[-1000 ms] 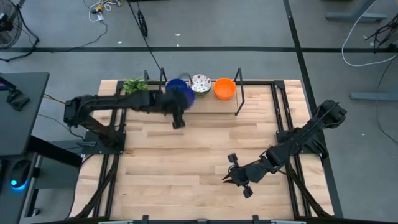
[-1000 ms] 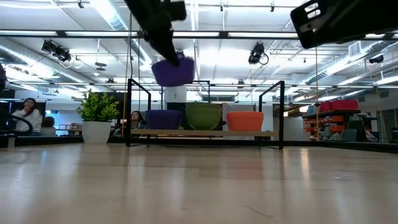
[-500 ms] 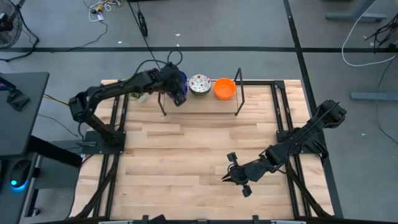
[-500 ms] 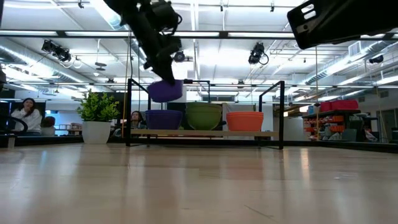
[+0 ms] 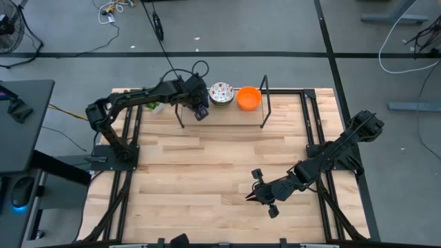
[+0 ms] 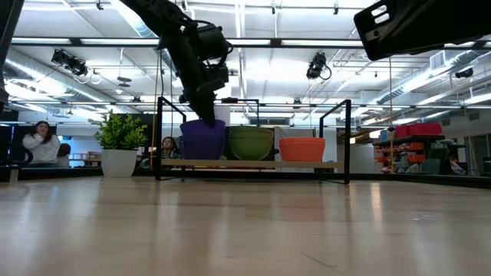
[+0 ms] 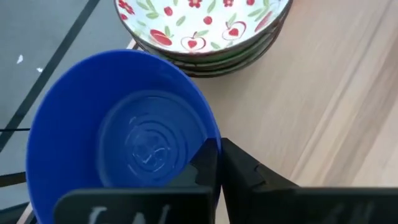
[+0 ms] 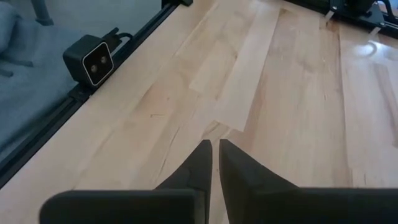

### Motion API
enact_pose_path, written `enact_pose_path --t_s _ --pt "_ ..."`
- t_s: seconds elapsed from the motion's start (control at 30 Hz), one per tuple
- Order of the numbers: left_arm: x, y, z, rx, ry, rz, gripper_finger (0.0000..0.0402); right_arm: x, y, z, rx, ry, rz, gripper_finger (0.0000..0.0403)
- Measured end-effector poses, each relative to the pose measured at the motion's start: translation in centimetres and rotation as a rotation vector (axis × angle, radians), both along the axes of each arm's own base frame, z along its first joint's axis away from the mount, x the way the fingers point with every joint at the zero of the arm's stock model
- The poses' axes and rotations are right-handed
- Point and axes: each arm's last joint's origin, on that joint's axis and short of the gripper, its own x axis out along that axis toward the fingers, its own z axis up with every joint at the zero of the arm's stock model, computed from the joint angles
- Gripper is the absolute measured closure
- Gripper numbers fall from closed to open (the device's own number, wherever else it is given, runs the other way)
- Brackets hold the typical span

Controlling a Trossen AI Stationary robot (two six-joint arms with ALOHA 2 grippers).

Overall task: Pick & Place Mini bowls
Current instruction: Stack the blue bowl on top of the blue bowls on the shelf

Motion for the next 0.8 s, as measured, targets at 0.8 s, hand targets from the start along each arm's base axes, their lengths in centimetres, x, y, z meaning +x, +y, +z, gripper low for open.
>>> enact_pose_path --t_s 0.8 --pt "-0.12 0.0 -0.1 0.005 0.019 0.016 0.0323 0.0 0.0 0.0 -0.001 0.0 0.001 0.0371"
